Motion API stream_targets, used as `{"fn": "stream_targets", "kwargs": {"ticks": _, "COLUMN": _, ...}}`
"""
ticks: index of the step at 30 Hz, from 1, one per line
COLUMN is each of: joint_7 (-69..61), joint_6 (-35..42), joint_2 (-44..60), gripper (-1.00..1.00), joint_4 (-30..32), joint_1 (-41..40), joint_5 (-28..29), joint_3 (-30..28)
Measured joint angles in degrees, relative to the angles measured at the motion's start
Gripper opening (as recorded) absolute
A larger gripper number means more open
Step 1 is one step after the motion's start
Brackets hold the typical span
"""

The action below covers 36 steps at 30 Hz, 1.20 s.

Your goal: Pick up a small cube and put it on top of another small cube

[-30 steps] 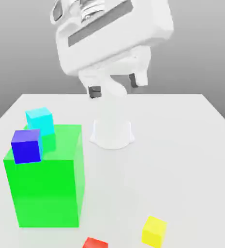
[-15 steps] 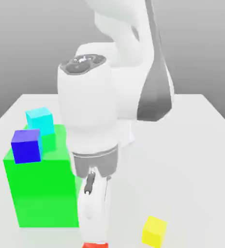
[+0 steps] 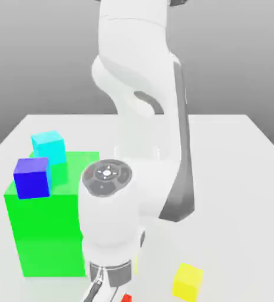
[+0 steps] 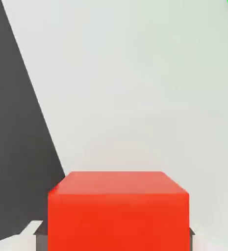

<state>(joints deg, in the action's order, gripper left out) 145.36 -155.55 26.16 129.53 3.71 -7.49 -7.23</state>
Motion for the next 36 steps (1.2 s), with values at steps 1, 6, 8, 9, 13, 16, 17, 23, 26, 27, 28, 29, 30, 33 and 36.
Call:
{"fn": "stream_targets", "kwargs": {"ticks": 1, "joint_7": 0.40, "joint_6": 1.56, "joint_2": -1.98, "gripper": -1.00, "joint_4": 0.44, "joint_1": 0.30, "joint_5": 0.53, "joint_3": -0.41}}
{"fn": "stream_targets", "kwargs": {"ticks": 6, "joint_7": -10.69, "joint_6": 8.49, "joint_2": -7.85, "gripper": -1.00, "joint_4": -1.84, "joint_1": -2.30, "joint_5": -0.95, "joint_3": 2.55}}
{"fn": "stream_targets", "kwargs": {"ticks": 8, "joint_7": -17.13, "joint_6": 11.45, "joint_2": -10.30, "gripper": -1.00, "joint_4": -2.17, "joint_1": -4.13, "joint_5": -2.26, "joint_3": 3.29}}
{"fn": "stream_targets", "kwargs": {"ticks": 9, "joint_7": -20.28, "joint_6": 12.96, "joint_2": -11.62, "gripper": -1.00, "joint_4": -2.19, "joint_1": -4.93, "joint_5": -2.81, "joint_3": 3.38}}
{"fn": "stream_targets", "kwargs": {"ticks": 13, "joint_7": -31.99, "joint_6": 19.00, "joint_2": -17.36, "gripper": -1.00, "joint_4": -1.89, "joint_1": -7.93, "joint_5": -3.75, "joint_3": 3.00}}
{"fn": "stream_targets", "kwargs": {"ticks": 16, "joint_7": -39.82, "joint_6": 23.34, "joint_2": -21.98, "gripper": -1.00, "joint_4": -1.49, "joint_1": -10.47, "joint_5": -3.05, "joint_3": 2.14}}
{"fn": "stream_targets", "kwargs": {"ticks": 17, "joint_7": -42.26, "joint_6": 24.75, "joint_2": -23.55, "gripper": -1.00, "joint_4": -1.34, "joint_1": -11.21, "joint_5": -2.57, "joint_3": 1.85}}
{"fn": "stream_targets", "kwargs": {"ticks": 23, "joint_7": -55.11, "joint_6": 32.94, "joint_2": -33.31, "gripper": -1.00, "joint_4": -0.37, "joint_1": -14.26, "joint_5": 2.81, "joint_3": -0.20}}
{"fn": "stream_targets", "kwargs": {"ticks": 26, "joint_7": -60.47, "joint_6": 37.02, "joint_2": -38.31, "gripper": -1.00, "joint_4": 0.12, "joint_1": -15.33, "joint_5": 6.87, "joint_3": -1.23}}
{"fn": "stream_targets", "kwargs": {"ticks": 27, "joint_7": -62.11, "joint_6": 38.40, "joint_2": -39.95, "gripper": -1.00, "joint_4": 0.29, "joint_1": -15.80, "joint_5": 8.33, "joint_3": -1.49}}
{"fn": "stream_targets", "kwargs": {"ticks": 28, "joint_7": -63.74, "joint_6": 39.86, "joint_2": -41.66, "gripper": -1.00, "joint_4": 0.40, "joint_1": -16.23, "joint_5": 9.98, "joint_3": -1.72}}
{"fn": "stream_targets", "kwargs": {"ticks": 29, "joint_7": -64.27, "joint_6": 40.14, "joint_2": -42.19, "gripper": -1.00, "joint_4": 1.15, "joint_1": -16.56, "joint_5": 10.10, "joint_3": -2.08}}
{"fn": "stream_targets", "kwargs": {"ticks": 30, "joint_7": -64.58, "joint_6": 39.03, "joint_2": -41.99, "gripper": -1.00, "joint_4": 2.31, "joint_1": -16.73, "joint_5": 10.12, "joint_3": -2.31}}
{"fn": "stream_targets", "kwargs": {"ticks": 33, "joint_7": -65.07, "joint_6": 32.77, "joint_2": -39.85, "gripper": -1.00, "joint_4": 6.66, "joint_1": -16.96, "joint_5": 9.94, "joint_3": -2.69}}
{"fn": "stream_targets", "kwargs": {"ticks": 36, "joint_7": -65.15, "joint_6": 31.50, "joint_2": -39.39, "gripper": 1.00, "joint_4": 7.50, "joint_1": -16.91, "joint_5": 9.90, "joint_3": -2.83}}
